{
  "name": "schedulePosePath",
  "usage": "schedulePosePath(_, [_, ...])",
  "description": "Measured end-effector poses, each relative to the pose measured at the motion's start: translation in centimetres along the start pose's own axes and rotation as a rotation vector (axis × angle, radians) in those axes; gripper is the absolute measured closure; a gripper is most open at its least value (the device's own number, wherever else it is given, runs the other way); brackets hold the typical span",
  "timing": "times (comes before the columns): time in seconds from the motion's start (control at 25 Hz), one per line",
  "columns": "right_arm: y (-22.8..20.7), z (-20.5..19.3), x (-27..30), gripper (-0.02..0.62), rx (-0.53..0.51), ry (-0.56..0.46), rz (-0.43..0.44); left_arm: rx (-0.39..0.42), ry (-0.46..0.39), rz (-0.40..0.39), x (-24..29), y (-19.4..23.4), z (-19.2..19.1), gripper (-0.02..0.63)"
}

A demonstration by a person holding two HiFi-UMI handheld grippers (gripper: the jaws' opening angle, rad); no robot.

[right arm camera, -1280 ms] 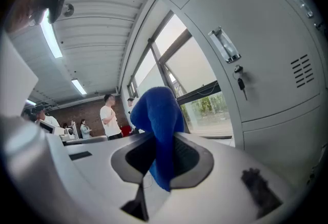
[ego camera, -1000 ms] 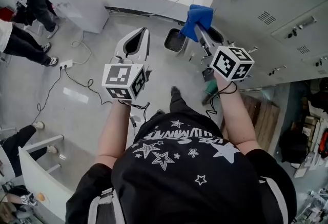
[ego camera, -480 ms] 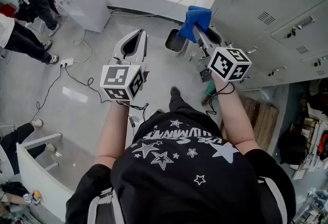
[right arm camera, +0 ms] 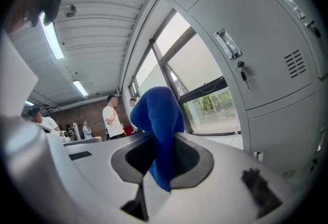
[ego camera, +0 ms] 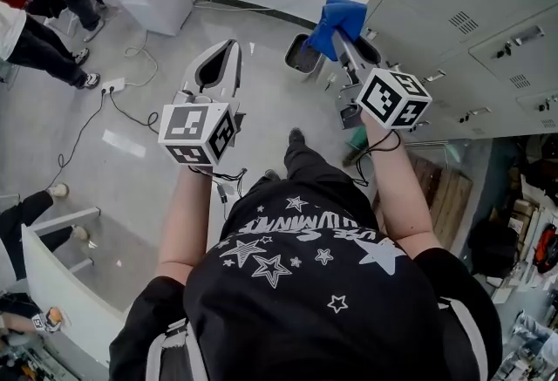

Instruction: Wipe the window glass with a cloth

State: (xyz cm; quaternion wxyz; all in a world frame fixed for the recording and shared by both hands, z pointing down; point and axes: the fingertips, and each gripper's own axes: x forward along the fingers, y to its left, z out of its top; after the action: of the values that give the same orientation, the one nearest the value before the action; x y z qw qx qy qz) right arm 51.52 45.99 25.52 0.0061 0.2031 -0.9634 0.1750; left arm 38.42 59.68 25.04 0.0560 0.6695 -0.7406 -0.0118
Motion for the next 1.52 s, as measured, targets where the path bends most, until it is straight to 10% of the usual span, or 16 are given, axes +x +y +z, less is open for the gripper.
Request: schedulePosePath(1.52, [-17.4,2.2,30.3,0.522,0.115,0.093,0.097,0.019,0.098,0.135,27.3,16.3,0.0,0.597])
